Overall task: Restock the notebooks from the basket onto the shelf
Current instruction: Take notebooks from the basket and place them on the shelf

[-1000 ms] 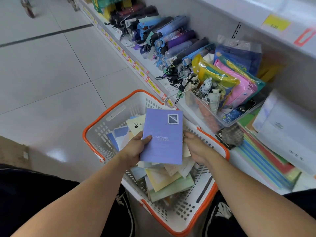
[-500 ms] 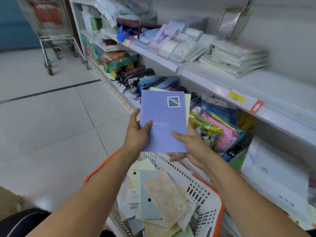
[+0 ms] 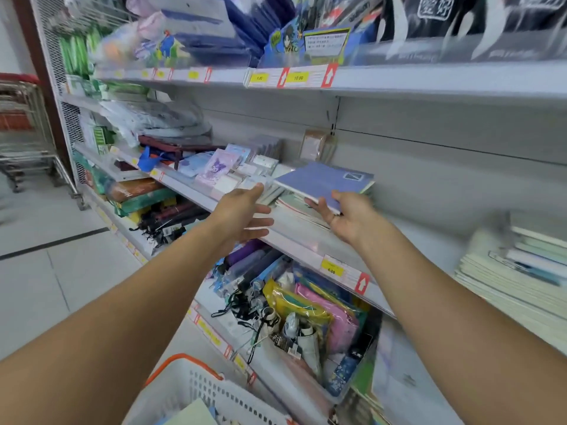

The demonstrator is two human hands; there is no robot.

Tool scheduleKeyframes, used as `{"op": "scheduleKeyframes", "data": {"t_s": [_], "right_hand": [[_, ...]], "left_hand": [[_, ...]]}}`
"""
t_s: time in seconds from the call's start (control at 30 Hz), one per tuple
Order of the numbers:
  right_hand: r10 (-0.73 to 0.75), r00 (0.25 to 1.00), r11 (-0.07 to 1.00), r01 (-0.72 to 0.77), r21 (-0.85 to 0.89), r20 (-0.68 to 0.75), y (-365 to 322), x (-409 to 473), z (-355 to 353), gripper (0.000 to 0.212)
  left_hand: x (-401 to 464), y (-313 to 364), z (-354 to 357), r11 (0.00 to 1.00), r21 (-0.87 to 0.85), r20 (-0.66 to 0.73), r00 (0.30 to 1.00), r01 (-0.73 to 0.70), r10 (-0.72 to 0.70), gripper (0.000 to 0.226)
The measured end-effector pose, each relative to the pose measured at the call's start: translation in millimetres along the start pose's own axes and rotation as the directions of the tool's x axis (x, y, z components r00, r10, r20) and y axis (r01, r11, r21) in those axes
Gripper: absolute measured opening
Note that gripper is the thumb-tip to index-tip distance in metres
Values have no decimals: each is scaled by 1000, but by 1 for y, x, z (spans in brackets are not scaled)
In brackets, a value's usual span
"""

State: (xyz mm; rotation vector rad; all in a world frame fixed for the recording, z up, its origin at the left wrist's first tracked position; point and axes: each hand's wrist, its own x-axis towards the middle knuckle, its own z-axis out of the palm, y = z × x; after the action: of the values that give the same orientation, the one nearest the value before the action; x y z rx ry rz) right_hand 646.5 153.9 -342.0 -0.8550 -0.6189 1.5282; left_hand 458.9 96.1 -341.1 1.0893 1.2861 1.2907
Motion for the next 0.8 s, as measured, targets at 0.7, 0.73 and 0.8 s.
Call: {"op": "scheduleKeyframes", "data": {"t_s": [0.7, 0.73, 0.8], "right_hand": [[-394, 909, -227, 48, -973, 136, -30, 146, -17, 73], [-393, 905, -276, 53, -960, 163, -27, 150, -18, 72], [-401, 890, -397, 46, -917, 219, -22, 151, -20, 67]], "left_hand": [[60, -20, -4, 1000, 17, -29, 999, 21, -21, 23], [63, -21, -5, 1000, 15, -29, 999, 25, -25, 23], [67, -25, -6, 999, 13, -22, 999, 29, -29, 23]]}}
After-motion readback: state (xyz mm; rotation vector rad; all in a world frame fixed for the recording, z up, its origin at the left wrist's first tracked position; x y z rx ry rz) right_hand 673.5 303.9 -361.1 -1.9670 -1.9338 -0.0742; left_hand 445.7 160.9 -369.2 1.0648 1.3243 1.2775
